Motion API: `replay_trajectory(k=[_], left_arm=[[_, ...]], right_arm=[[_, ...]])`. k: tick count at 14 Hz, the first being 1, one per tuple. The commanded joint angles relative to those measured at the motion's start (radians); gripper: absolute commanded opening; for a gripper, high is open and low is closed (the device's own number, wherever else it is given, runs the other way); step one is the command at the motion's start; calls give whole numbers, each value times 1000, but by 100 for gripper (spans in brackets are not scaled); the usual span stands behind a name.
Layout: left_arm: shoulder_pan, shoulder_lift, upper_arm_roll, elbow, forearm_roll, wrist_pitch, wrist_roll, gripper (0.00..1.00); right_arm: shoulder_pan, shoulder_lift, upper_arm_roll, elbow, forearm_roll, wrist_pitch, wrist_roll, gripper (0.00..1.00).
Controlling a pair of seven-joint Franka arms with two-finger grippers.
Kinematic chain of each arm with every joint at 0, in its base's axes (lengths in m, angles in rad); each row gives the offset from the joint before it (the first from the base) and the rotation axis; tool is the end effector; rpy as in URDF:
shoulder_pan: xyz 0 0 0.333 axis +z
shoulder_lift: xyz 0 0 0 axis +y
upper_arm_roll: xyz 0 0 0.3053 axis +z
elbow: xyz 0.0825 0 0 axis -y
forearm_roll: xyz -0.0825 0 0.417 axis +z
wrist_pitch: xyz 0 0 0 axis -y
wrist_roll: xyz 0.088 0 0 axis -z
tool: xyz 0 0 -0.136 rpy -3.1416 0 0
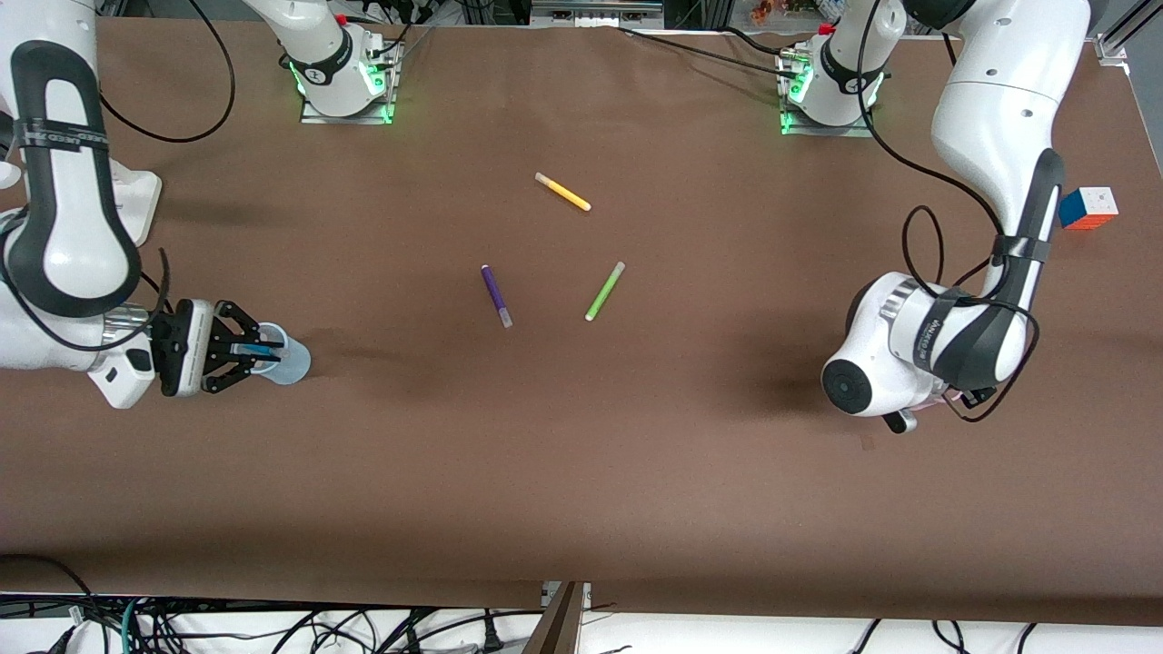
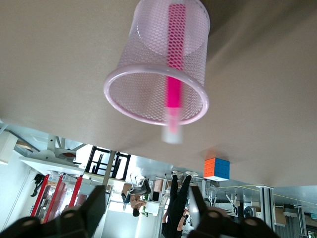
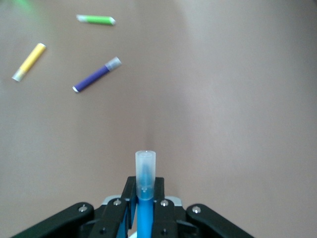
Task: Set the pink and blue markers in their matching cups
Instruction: 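Carry the pink marker to the pink cup while the right gripper carries blue, then open the left gripper over the pink cup while the right gripper opens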
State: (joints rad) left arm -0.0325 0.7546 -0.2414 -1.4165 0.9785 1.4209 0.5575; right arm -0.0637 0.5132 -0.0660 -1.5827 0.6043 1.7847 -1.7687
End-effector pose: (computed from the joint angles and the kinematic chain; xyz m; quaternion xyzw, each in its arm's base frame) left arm 0.6771 -0.0371 0.2168 -0.7485 0.4395 0.3707 0.3305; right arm 0.6789 -0.0190 0.2805 -0.7244 -0.6207 -0.1272 0.2717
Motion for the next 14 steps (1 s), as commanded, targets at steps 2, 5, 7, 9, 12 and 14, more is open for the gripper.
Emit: replay_trajectory(k=[2,5,7,9,12,14], left_arm=[[-18,-98,-12,39,-67,-30,-85,100],[-17,-142,-12,154,-281,-30,-174,100],[-12,-193,-10,177,-427,-30,-287,100],[-3,-257,-10,171,-573,-22,-407,100],[73,-361,-6,157,-824,33,-488,100],[132,-423,-9,122,-909,67,-498,100]], right_arm=[[-45,25,15,-8,126,-89,-201,1],[-62,37,15,-8,127,-105,-244,1],[-83,53,15,-8,129,-122,-267,1],[-96,62,15,-8,129,-131,-302,2],[-119,76,15,-8,129,-152,-333,2],[-125,82,15,-5,129,-159,-333,4]])
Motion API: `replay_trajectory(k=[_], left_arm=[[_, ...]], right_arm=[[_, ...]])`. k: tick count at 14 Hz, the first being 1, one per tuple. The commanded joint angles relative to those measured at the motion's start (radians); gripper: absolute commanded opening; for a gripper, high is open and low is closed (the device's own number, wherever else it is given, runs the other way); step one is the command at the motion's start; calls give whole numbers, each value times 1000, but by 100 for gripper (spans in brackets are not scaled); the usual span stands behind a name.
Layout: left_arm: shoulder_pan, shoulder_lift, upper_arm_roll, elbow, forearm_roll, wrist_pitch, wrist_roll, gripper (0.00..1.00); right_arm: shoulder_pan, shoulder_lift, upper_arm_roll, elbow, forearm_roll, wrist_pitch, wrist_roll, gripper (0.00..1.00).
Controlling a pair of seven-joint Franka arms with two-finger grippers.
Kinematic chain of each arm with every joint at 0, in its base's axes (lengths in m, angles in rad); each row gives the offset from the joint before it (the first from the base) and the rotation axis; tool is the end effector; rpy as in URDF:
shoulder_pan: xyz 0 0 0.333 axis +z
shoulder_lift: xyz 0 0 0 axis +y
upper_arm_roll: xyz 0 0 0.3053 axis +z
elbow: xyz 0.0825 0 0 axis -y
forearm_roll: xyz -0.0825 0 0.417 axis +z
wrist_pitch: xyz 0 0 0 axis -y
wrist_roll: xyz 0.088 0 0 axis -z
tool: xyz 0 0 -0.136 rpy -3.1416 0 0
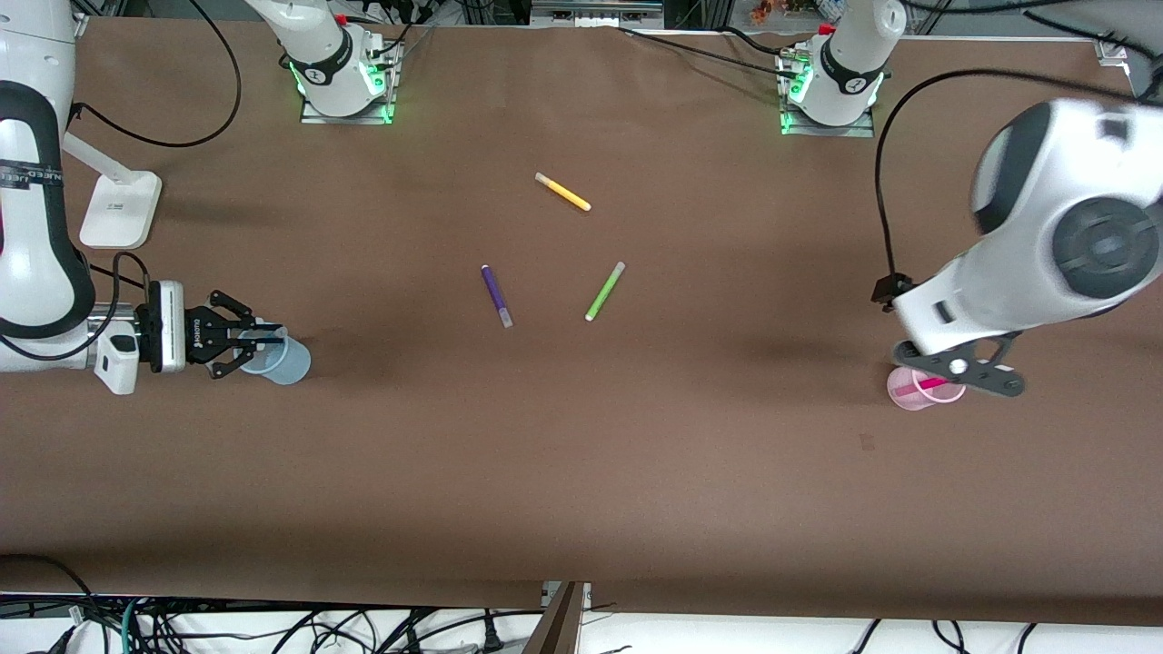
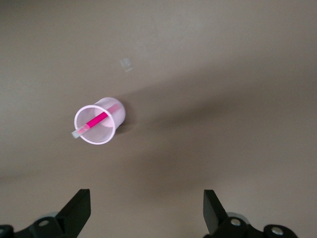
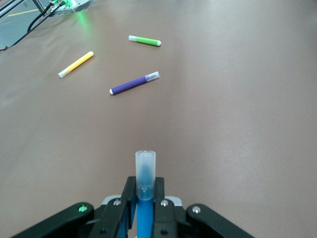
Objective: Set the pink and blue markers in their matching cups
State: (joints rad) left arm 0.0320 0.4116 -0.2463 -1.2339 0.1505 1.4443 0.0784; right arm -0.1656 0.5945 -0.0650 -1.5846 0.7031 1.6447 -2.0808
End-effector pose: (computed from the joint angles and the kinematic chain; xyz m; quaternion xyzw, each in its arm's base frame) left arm 0.6716 -0.0945 0.4864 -0.9856 0.1376 0.0929 0.0320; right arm 0.6545 -0.0642 0.2300 -0.6402 -0.6596 -0.1810 0.3497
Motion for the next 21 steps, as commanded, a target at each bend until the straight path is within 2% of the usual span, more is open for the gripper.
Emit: replay_trajectory(k=[1,2,4,6,8,11,14,19,20,21], left_arm=[[68,-99,-4,-64,-81,44,-23,100],[68,-123,-4,-79,-78,45,-44,100],[66,-177,-7,-137,-78,60,-118,100],[68,-264,-8,-261,-88,125,-144,100],[95,-319,-4,-338,-146,166,-154,100],[112,-347,-5,-354,-160,163,-154,100],[117,-369,-5,-380,-160,165,-154,100],[144,-372,-2,-380,-161,166,-135,100],[132,-372,8,-380,-163,166,-134,100],[102,-375,48,-383,-167,166,-132,100]], right_arm=[[-23,2,14,-3,30,-19,-19,11],[-25,5,14,-3,30,-19,-15,24],[-32,7,14,-2,36,-19,2,100],[-32,7,14,5,85,-20,39,100],[-32,5,14,38,85,-22,135,100],[-26,-4,14,102,65,-66,376,100],[-25,-4,14,179,-22,-111,591,100],[-20,-8,17,305,-117,-209,910,100],[-17,-16,22,322,-143,-221,973,100],[-9,-22,24,330,-166,-221,1034,100]])
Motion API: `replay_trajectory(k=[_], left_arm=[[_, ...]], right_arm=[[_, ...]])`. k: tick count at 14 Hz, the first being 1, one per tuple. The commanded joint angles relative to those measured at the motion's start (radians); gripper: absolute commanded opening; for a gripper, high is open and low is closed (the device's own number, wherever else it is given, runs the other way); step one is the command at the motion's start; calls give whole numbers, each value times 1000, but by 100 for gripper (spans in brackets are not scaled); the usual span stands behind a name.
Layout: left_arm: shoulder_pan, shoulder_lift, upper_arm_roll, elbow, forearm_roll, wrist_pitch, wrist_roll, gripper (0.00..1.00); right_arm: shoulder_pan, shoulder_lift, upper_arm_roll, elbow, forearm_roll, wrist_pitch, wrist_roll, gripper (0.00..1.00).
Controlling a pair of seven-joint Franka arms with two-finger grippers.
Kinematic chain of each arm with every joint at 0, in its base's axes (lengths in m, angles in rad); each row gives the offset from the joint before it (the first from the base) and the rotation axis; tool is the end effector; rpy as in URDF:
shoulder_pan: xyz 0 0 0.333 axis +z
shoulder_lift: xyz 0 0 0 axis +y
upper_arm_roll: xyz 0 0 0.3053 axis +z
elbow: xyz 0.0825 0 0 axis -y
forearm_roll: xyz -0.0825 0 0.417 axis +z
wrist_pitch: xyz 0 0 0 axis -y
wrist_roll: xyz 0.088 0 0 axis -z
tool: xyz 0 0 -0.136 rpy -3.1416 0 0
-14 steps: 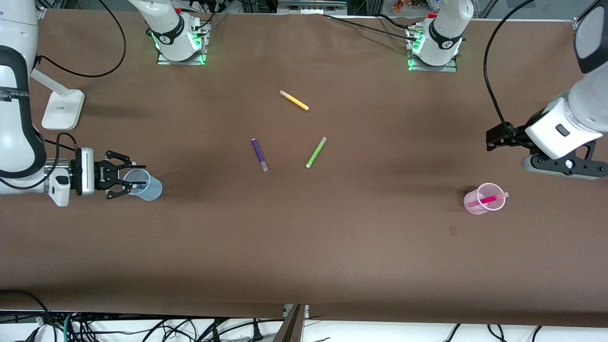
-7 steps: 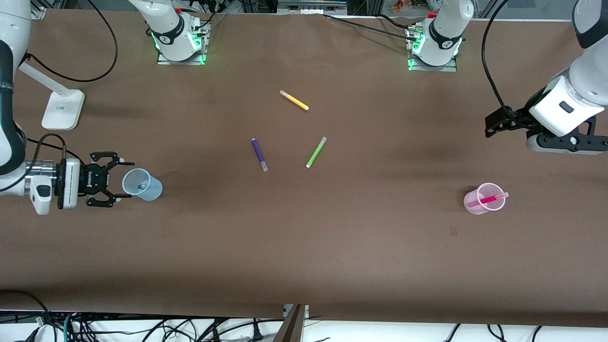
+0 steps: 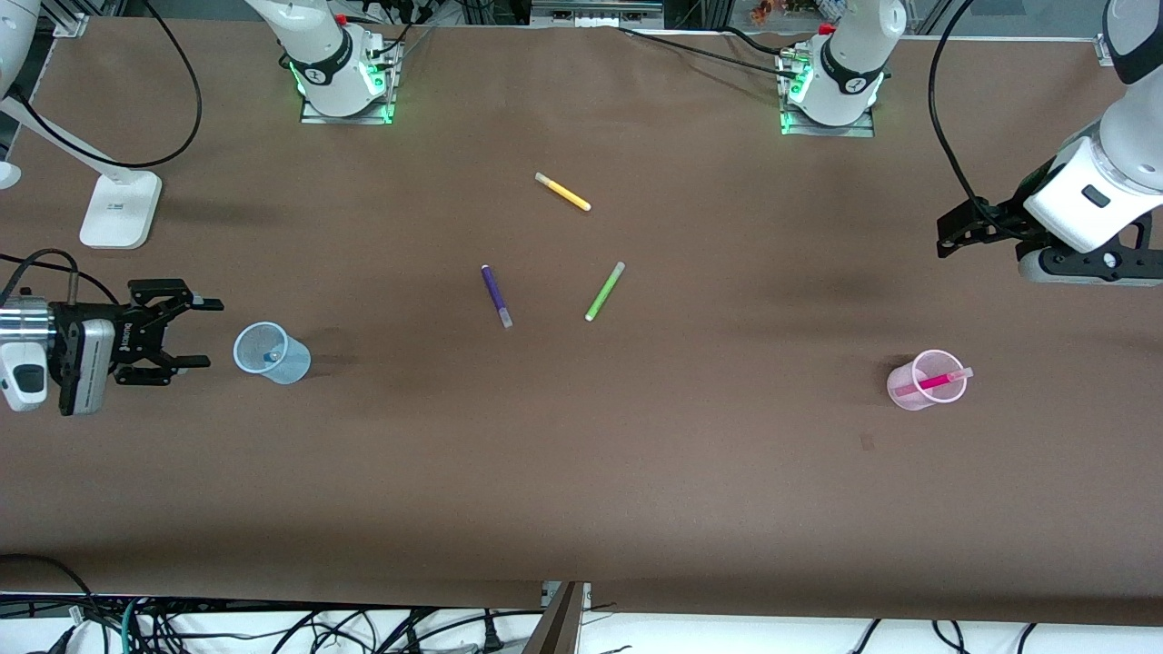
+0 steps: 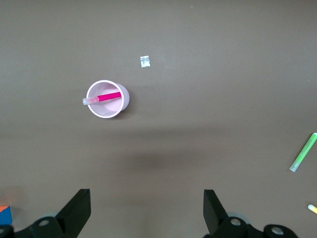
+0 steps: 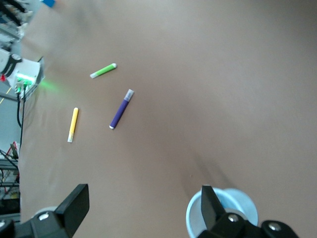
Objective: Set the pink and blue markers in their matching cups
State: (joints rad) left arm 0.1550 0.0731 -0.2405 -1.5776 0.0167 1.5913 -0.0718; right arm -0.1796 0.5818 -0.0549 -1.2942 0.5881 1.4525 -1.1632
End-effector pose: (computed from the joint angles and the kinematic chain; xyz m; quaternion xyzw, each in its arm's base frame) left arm 0.6045 -0.0456 0.5406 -0.9996 0.0072 0.0286 0.0019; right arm 0.6916 -0.0751 0.3573 -0.8521 -0.3980 -0.0216 0.3391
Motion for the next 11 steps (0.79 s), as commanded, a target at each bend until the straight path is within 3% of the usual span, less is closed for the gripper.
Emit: replay_trajectory(k=[1,5,8,11], left_arm=[[-64,-41,96,-41,-37,19,38,100],[-169,-47,213,-44,-61,19,76,100],[-154,-61,213,-58,-61,21,101,100],[-141,-62,208,-61,-61,21,113,100]], right_arm=[[24,-34,13,41,-80,-29,173,100],[115,-121,12,41,-290,-30,490,100],[185,-161,12,42,-444,-111,699,100],[218,-226,23,24,-505,-136,981,100]])
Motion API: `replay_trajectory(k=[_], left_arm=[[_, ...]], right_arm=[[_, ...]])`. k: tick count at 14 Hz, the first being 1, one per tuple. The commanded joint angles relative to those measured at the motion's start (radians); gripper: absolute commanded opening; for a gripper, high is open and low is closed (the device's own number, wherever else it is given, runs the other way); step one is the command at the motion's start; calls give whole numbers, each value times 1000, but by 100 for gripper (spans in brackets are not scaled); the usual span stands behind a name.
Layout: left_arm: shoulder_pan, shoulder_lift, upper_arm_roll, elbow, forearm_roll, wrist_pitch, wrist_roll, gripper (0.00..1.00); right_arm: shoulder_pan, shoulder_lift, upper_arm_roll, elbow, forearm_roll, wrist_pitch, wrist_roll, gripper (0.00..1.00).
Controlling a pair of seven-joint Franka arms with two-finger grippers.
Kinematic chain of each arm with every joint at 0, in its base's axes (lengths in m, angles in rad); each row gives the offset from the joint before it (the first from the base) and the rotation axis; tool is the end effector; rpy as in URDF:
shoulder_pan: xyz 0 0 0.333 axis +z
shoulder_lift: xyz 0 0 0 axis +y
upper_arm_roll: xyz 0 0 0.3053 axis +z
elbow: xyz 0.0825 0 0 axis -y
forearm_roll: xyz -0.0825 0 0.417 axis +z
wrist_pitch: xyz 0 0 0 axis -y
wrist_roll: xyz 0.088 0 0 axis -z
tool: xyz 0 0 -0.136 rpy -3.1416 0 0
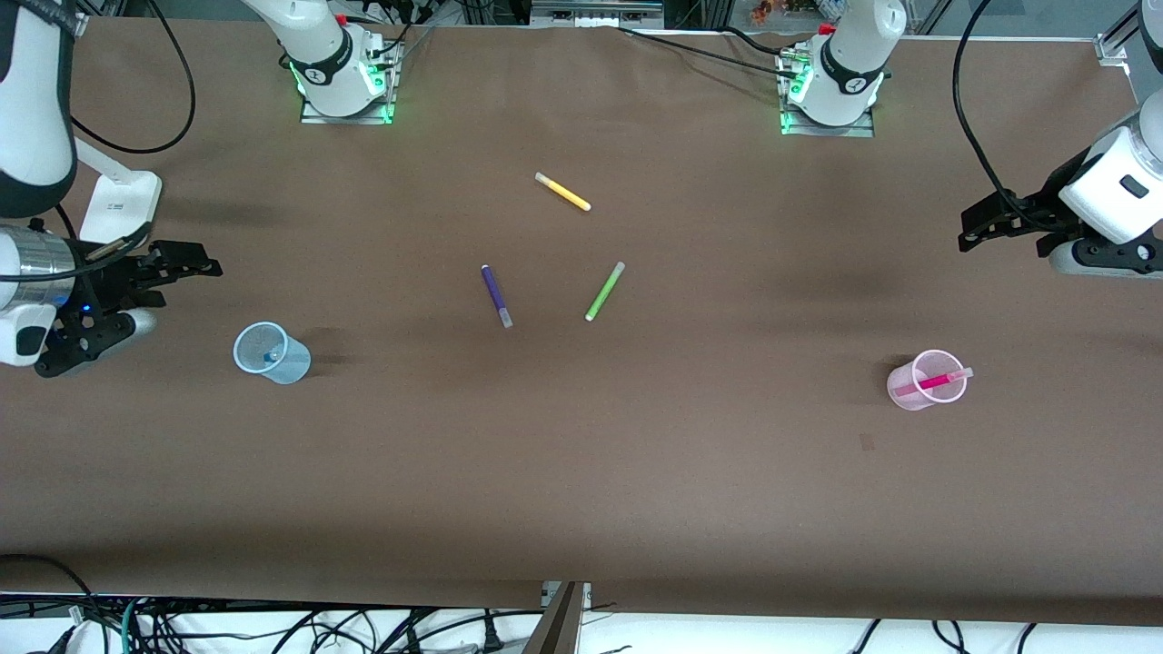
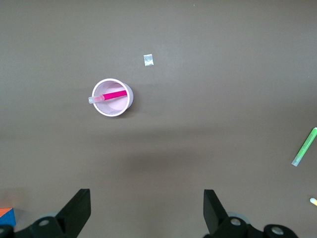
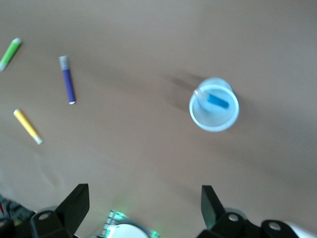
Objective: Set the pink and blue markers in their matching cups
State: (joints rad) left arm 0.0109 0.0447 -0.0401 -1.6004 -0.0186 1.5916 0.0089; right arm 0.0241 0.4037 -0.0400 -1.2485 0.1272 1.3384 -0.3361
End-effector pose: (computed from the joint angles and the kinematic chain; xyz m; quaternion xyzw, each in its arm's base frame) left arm 0.5983 -0.0196 0.5452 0.9994 -0.0186 -0.0268 0.0099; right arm 0.6601 0.0132 0.4742 -0.9728 -0.1623 0.1438 0.0818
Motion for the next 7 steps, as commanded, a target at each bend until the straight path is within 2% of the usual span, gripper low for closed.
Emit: replay_trajectory(k=[1,3,5,7], left_arm=[[3,-34,8,-38,-26,19,33,100],[3,-34,8,-38,-24,19,33,100],[1,-34,6,-38,-21,19,33,100],[1,-32,6,-36,-18,19,33,100]], right_arm=[[34,-81,11,-54,-67,-30,255,100],[57,-156,23,-136,-133,-28,395,100],[56,-247,41,-233,-135,-21,469,100],[56,-325,43,-323,-135,2,462,100]])
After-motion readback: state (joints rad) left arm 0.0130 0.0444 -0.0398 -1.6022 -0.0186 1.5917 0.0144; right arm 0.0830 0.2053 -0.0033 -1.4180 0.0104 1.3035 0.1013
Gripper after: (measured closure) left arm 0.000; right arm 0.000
